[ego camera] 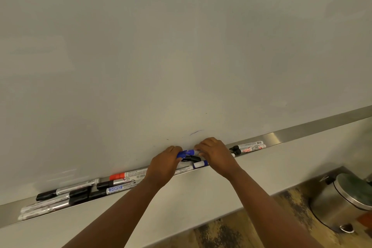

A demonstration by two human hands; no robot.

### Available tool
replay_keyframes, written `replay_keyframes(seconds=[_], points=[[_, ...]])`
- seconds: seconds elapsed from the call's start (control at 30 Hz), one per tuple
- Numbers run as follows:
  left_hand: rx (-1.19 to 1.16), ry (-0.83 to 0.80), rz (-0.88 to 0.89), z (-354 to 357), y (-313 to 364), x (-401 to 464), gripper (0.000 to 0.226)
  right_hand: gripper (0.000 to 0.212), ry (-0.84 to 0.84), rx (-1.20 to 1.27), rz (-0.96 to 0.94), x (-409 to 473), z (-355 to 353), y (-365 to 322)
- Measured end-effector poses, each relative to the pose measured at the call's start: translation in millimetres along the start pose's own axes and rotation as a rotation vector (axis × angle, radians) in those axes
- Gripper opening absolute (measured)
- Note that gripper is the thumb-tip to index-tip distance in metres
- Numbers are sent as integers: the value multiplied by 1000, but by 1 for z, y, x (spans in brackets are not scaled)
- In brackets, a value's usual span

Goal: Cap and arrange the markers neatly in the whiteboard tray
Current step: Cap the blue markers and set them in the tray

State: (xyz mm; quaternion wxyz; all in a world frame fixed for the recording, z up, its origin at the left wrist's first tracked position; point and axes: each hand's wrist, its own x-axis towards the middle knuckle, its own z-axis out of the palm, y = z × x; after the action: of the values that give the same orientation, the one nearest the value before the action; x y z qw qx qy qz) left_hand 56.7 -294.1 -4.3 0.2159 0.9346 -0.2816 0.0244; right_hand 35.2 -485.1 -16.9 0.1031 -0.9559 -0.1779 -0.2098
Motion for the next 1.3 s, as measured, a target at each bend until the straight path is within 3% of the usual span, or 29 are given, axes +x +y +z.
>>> replay_keyframes(seconds=[0.3,0.5,0.67,0.83,1.03,1.3], points=[[-59,2,43,-6,2,-4,25,35,-98,0,19,0,1,-2],[-115,-106,62,-10,-3,-7,11,23,-91,95,-42,0,-17,-18],[-155,-161,60,-18,-4,-4,18,23,-155,364,130,1,-15,-21],[-133,-191,79,-17,-3,-10,8,19,-265,501,205,1,-15,-19],[-30,-234,146,-20,4,-4,18,18,-347,677,369,3,-25,-15],[-60,-65,102,-9,10,1,16,21,-316,605,377,-3,-27,-9]])
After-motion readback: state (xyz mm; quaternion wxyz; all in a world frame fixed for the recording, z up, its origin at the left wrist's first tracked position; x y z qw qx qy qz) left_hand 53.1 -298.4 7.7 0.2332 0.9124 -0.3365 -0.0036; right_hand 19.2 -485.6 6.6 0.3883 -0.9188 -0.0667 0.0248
